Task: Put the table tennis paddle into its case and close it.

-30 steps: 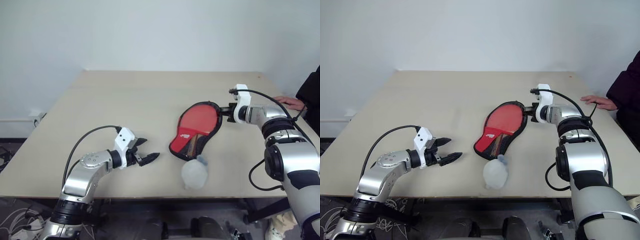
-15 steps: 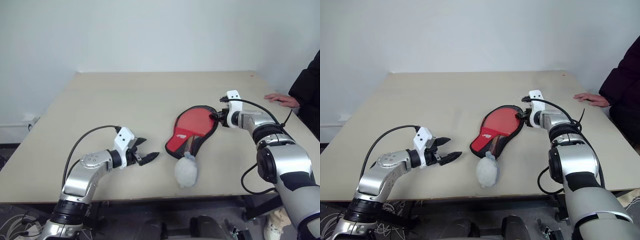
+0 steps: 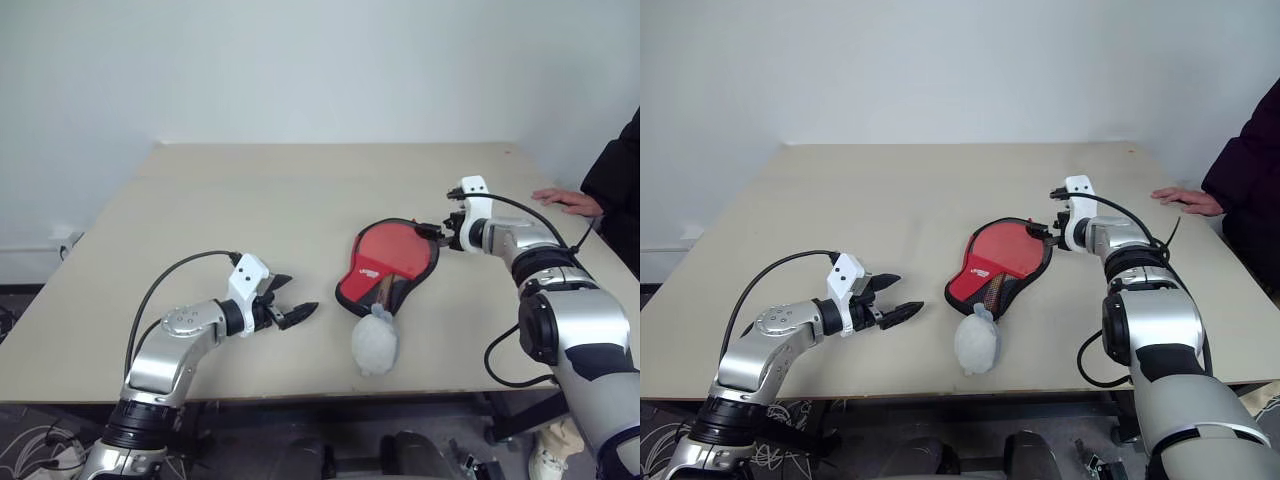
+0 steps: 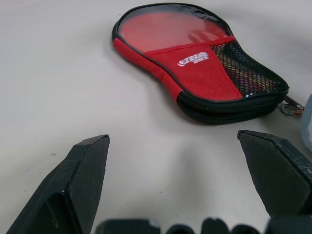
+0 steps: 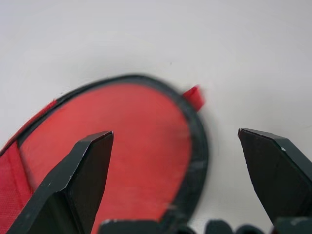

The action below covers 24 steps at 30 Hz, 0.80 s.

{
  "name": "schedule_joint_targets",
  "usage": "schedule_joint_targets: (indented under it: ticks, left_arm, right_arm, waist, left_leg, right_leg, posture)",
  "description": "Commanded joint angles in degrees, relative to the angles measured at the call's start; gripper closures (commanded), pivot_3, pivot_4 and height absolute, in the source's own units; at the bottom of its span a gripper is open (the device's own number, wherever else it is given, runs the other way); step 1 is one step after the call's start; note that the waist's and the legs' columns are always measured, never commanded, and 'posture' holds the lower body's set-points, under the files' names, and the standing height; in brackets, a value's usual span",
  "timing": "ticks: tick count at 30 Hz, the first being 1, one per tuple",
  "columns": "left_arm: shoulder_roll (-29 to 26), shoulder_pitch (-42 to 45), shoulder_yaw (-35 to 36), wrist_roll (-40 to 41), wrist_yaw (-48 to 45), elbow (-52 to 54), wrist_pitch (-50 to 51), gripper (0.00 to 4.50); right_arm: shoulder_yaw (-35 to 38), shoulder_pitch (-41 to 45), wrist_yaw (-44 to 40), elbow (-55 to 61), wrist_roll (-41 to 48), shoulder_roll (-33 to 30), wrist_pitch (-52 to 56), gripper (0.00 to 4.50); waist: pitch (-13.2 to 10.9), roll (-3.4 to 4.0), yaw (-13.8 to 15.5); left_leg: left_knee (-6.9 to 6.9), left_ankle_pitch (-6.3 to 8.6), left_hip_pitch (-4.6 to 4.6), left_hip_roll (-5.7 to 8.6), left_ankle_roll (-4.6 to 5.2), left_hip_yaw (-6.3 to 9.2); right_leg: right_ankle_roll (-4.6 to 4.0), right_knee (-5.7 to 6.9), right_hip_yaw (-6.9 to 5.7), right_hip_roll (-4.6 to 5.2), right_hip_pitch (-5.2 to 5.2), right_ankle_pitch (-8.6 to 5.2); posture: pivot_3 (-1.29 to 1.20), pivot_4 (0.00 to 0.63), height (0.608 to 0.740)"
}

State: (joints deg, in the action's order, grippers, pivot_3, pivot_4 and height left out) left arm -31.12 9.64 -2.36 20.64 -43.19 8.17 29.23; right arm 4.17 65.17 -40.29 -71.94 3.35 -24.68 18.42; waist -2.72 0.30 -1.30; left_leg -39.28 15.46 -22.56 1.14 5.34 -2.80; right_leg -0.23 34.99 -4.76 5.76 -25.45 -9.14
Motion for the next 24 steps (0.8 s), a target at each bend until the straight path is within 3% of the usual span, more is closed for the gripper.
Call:
schedule_joint_targets:
  ticks: [1,5,12,17,24]
  left_arm:
    - [-0.3,-0.7,3.1,1.5,0.5,2.9,-0.3,0.00]
    - [-0.5,-3.0,5.4,2.6,0.8,4.6,-0.2,0.00]
    - [-2.0,-9.7,10.3,3.7,1.2,7.5,-0.3,0.00]
    - [-2.4,-11.6,13.2,4.4,1.4,7.1,-0.6,0.00]
    - [-1.3,-14.4,13.4,4.2,3.5,10.4,0.7,0.00]
  right_arm:
    - [0.4,-3.6,-5.8,12.2,2.2,-1.7,1.2,0.05]
    - [-1.3,-18.5,-16.1,40.5,8.2,-3.7,8.6,0.05]
    - [-0.1,-42.3,-21.4,76.1,18.9,-8.0,17.1,0.05]
    - [-2.5,-47.7,-19.4,81.6,19.5,-8.1,17.2,0.05]
    - [-6.4,-49.0,-19.1,77.9,17.6,-5.7,9.9,0.05]
  waist:
    - [0.0,0.00,0.0]
    - [0.0,-0.05,0.1]
    - [0.0,0.05,0.8]
    - [0.0,0.06,1.3]
    - [0.0,0.04,1.7]
  left_leg:
    - [0.00,0.00,0.00,-0.01,0.00,0.01]
    - [0.03,0.08,-0.01,-0.04,0.15,0.10]
    - [0.00,0.33,0.00,-0.02,0.09,0.25]
    - [-0.12,0.33,0.03,-0.07,0.09,0.19]
    - [-0.17,0.32,0.05,-0.11,0.07,0.19]
  right_leg:
    - [0.01,0.00,0.00,0.00,0.00,0.00]
    - [0.03,-0.01,-0.05,0.00,0.02,-0.01]
    - [0.25,-0.02,-0.18,0.12,0.06,-0.13]
    - [0.15,-0.09,-0.28,0.13,0.07,-0.18]
    - [0.12,-0.15,-0.43,0.23,0.05,-0.17]
  posture:
    - [0.00,0.000,0.729]
    - [0.00,0.000,0.729]
    - [0.00,0.000,0.729]
    - [0.00,0.000,0.729]
    - [0.00,0.000,0.729]
